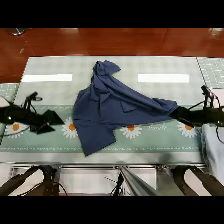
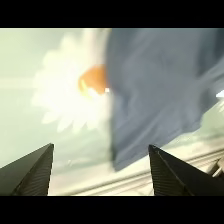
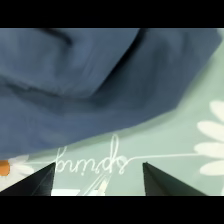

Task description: Fold the shirts.

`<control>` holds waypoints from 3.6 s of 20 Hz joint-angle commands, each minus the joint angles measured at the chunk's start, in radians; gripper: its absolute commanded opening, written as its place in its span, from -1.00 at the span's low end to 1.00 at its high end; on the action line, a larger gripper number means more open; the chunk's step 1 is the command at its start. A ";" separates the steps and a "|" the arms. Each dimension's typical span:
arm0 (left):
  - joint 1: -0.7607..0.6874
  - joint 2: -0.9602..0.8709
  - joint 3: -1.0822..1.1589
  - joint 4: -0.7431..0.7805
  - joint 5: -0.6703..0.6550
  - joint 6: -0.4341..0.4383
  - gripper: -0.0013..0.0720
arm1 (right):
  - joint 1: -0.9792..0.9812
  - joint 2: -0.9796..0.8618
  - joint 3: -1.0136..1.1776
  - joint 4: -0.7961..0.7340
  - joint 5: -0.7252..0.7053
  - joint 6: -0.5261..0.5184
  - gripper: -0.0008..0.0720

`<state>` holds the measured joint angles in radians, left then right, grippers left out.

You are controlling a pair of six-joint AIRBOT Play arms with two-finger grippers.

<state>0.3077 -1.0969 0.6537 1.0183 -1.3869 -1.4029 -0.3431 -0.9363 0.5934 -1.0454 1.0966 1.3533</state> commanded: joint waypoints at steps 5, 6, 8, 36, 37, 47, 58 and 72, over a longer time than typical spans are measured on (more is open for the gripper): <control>-0.048 0.048 -0.208 -0.227 0.250 0.086 0.96 | -0.004 0.104 -0.092 0.084 0.020 -0.031 0.75; -0.066 0.048 -0.208 -0.262 0.303 0.086 0.96 | -0.004 0.104 -0.092 0.100 0.026 -0.031 0.75; -0.088 0.033 -0.188 -0.290 0.346 0.086 0.95 | -0.004 0.104 -0.092 0.124 0.039 -0.031 0.75; -0.302 -0.194 0.028 -0.390 0.397 0.199 -0.89 | -0.222 -0.131 0.097 -0.097 -0.022 0.090 0.74; -0.302 -0.194 0.028 -0.390 0.397 0.199 -0.89 | -0.222 -0.175 0.097 -0.047 -0.022 0.054 0.74; -0.302 -0.194 0.028 -0.390 0.364 0.198 -0.89 | -0.182 -0.442 0.170 0.169 0.007 -0.082 0.72; -0.312 -0.189 0.064 -0.391 0.323 0.196 -0.89 | -0.065 -0.462 0.261 0.182 0.043 -0.114 -0.92; -0.275 0.132 1.408 -0.207 0.335 0.133 -0.90 | -0.065 0.147 1.297 -0.051 0.225 0.125 -0.92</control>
<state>0.0322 -1.0260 1.8305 0.6506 -1.0382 -1.2480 -0.4091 -0.9405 1.8011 -0.9760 1.2789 1.4239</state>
